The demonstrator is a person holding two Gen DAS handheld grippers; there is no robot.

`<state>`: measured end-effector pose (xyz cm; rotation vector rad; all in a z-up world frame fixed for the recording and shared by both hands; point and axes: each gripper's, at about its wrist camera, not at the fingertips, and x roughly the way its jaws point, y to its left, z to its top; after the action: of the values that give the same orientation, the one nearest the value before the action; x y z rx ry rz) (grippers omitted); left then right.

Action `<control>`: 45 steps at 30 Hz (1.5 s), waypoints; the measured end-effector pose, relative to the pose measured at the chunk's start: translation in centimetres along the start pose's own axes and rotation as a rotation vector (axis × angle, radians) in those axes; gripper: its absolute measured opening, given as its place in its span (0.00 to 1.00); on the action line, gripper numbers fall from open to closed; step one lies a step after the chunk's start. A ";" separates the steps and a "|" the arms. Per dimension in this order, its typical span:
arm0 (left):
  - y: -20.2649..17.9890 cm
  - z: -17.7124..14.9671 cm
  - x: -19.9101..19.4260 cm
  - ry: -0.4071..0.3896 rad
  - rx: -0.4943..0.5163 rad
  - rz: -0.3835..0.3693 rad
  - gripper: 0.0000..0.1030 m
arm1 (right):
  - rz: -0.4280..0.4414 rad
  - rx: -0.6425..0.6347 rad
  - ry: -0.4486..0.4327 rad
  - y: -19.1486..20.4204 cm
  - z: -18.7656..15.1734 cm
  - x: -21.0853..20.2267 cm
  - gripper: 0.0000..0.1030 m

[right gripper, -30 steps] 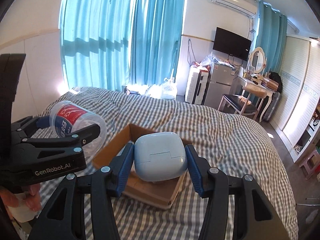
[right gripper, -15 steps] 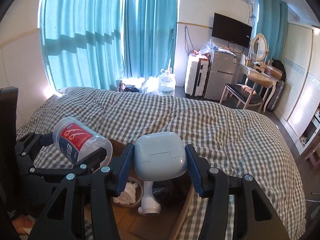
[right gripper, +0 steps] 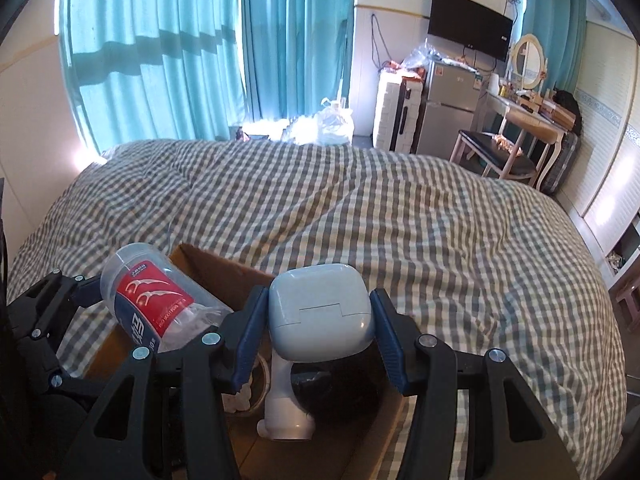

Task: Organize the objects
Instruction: 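Open both tools to drop the floss container and earbud case into the box, then withdraw both tools from the box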

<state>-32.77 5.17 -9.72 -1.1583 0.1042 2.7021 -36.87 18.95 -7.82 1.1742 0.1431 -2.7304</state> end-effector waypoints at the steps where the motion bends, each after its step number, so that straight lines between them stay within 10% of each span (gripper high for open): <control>1: -0.1 -0.2 0.1 0.008 0.004 -0.003 0.88 | 0.000 -0.001 0.010 0.1 -0.2 0.4 0.50; 18: -0.4 -1.7 1.6 0.098 0.031 -0.017 0.90 | -0.025 0.024 0.063 -0.6 -1.6 1.3 0.51; 25: -0.7 -1.4 -0.4 0.043 0.033 -0.006 0.97 | -0.061 0.068 0.012 -1.6 -1.0 -1.3 0.75; 45: -1.2 0.8 -17.6 -0.202 -0.002 0.063 0.99 | -0.116 0.120 -0.243 -1.9 -0.2 -21.0 0.90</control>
<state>-21.25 3.74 3.54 -0.8897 0.1092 2.8574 -22.82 23.21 7.33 0.8746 0.0165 -2.9939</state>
